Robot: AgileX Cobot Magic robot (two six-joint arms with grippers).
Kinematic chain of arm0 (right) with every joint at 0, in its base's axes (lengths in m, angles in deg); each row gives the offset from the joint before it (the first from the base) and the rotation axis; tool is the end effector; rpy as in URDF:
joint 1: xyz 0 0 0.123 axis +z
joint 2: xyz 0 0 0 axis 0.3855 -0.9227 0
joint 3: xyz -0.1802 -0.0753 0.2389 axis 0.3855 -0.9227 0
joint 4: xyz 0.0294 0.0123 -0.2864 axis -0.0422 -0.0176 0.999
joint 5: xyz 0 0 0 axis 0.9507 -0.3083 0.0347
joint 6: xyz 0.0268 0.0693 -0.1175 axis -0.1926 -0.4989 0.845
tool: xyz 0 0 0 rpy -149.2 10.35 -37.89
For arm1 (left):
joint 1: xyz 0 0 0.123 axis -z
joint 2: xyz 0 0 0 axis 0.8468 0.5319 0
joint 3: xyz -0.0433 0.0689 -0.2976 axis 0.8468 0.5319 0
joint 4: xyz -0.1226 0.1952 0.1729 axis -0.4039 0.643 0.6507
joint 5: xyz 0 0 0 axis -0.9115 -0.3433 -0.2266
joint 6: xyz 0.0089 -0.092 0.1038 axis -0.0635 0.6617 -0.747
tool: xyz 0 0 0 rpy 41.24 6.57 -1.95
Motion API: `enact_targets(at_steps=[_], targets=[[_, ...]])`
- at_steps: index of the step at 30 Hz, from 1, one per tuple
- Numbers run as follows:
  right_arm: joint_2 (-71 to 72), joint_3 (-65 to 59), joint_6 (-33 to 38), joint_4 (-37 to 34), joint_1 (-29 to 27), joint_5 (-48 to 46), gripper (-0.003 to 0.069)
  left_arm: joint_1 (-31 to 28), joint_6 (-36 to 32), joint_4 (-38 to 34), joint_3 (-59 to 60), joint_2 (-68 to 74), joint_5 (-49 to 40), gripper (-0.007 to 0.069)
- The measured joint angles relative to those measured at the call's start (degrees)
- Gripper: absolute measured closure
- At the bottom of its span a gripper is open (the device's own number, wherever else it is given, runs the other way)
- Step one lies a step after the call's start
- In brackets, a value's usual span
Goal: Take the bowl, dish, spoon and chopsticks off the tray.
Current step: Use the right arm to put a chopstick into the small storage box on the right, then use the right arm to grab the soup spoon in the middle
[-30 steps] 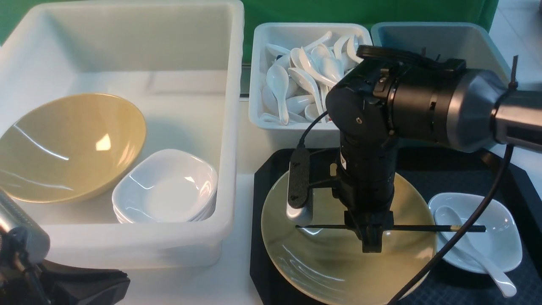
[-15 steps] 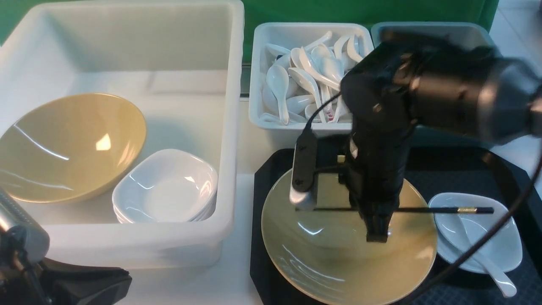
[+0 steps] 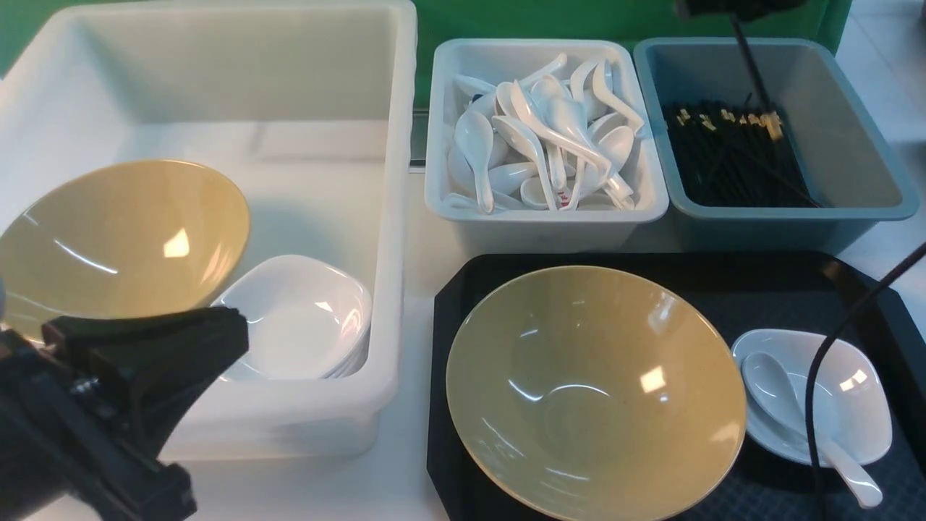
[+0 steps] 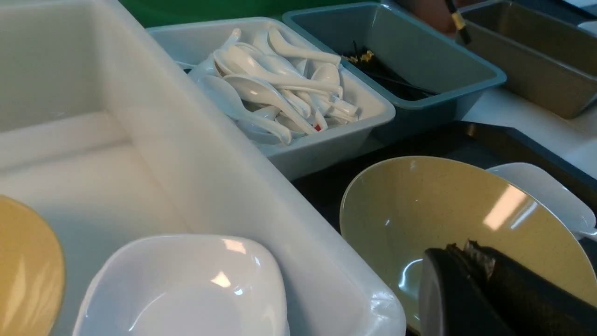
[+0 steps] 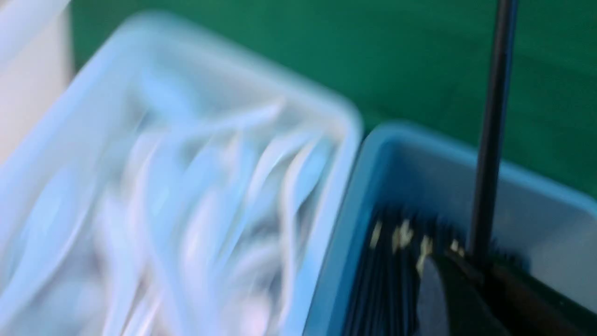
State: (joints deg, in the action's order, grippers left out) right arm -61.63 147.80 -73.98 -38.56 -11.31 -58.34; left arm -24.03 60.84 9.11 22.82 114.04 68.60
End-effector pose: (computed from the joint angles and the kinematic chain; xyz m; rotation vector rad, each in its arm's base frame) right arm 0.5190 0.0919 0.3548 -0.1918 2.0583 0.0070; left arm 0.1465 -0.1061 0.3101 0.4498 1.8445 -0.5522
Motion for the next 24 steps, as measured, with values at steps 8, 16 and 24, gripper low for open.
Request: enact_targets(at_steps=[8, 16, 24], targets=[[-15.33, 2.76, -8.61, 0.11, -5.92, 9.8, 0.0508, 0.0, 1.15, -3.56, 0.3, 7.12, -5.67, 0.0636], [-15.82, 8.82, -9.3, 0.11, -6.02, -10.05, 0.0193, 0.0, 1.57, -1.01, -3.9, 9.1, -15.7, 0.0636], [-5.93, 15.29, 9.52, -2.18, -2.09, -38.96, 0.0117, 0.0, 0.57, 10.16, -24.18, 19.6, -40.34, 0.0636]])
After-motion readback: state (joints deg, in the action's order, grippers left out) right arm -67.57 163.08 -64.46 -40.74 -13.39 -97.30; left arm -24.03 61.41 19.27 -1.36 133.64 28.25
